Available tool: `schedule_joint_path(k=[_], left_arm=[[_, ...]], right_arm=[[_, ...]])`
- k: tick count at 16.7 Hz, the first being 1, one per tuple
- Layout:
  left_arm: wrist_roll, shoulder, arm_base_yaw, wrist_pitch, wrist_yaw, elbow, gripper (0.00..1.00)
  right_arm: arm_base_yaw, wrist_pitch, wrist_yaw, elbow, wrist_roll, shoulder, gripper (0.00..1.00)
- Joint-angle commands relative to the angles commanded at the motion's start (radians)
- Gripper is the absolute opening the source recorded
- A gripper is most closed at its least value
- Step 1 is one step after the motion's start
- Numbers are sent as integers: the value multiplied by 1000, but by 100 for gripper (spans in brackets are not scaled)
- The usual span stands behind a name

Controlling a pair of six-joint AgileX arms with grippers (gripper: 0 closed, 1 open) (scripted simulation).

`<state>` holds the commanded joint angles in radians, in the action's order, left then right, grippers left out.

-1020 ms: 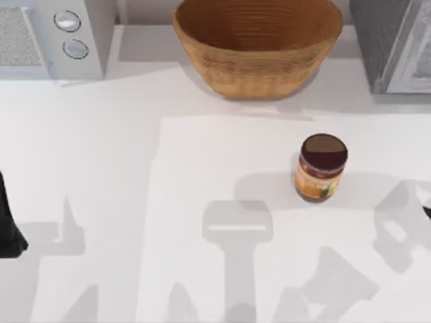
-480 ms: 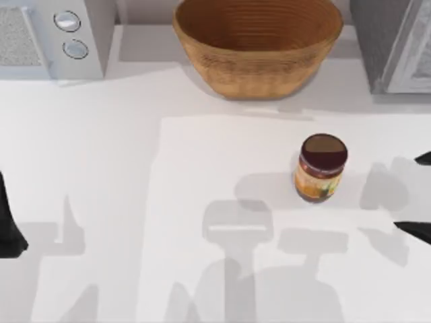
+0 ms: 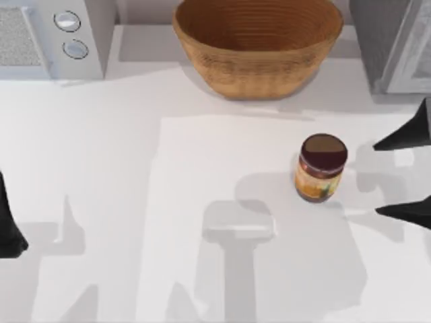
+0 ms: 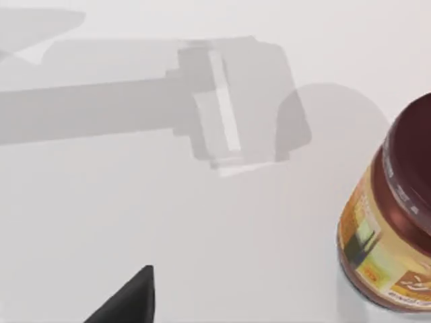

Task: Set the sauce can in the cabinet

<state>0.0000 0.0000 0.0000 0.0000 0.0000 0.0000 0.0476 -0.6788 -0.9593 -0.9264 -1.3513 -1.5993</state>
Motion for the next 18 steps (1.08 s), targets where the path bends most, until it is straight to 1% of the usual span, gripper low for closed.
schedule_joint_path(k=[8, 14, 16, 18], left_arm=[[0, 0, 0, 0, 0, 0, 100], [0, 0, 0, 0, 0, 0, 100], [0, 0, 0, 0, 0, 0, 100], [0, 0, 0, 0, 0, 0, 100]], right_arm=[[11, -185, -230, -236, -351, -427, 100], [19, -320, -422, -427, -628, -750, 100], [22, -351, -470, -472, -694, -823, 100], [24, -362, -493, -494, -724, -853, 100]])
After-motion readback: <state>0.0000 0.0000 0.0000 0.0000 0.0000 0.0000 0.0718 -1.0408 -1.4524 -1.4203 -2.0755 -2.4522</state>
